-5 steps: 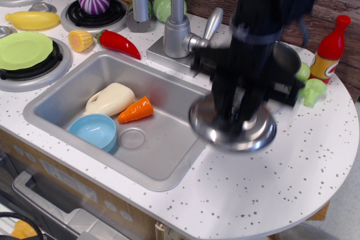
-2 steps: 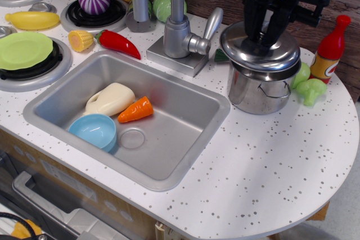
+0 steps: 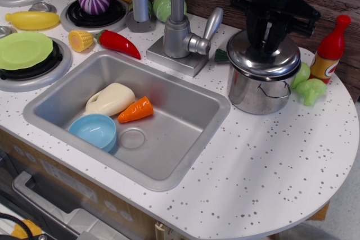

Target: Put lid on pot or pan

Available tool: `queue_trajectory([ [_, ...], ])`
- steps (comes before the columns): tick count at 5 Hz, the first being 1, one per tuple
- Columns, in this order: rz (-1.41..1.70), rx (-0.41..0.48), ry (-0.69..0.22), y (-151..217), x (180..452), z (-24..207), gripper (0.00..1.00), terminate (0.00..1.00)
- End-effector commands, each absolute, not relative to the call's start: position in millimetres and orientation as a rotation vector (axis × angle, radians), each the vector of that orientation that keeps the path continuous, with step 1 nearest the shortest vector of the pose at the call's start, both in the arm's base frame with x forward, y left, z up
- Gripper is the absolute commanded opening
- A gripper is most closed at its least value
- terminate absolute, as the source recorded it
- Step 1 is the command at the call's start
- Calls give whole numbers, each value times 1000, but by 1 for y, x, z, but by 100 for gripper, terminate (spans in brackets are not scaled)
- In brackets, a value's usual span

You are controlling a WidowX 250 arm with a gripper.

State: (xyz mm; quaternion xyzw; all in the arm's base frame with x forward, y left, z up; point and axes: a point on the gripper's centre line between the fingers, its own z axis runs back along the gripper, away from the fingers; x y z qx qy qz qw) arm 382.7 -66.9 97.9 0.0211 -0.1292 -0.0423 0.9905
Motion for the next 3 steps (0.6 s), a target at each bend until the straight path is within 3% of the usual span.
queue_trajectory([
  [1,-113,20,-332,-65,398,108,0,0],
  [2,-106,13,-368,-67,401,103,100,0],
  [3,-106,13,-368,-67,401,103,100,100],
])
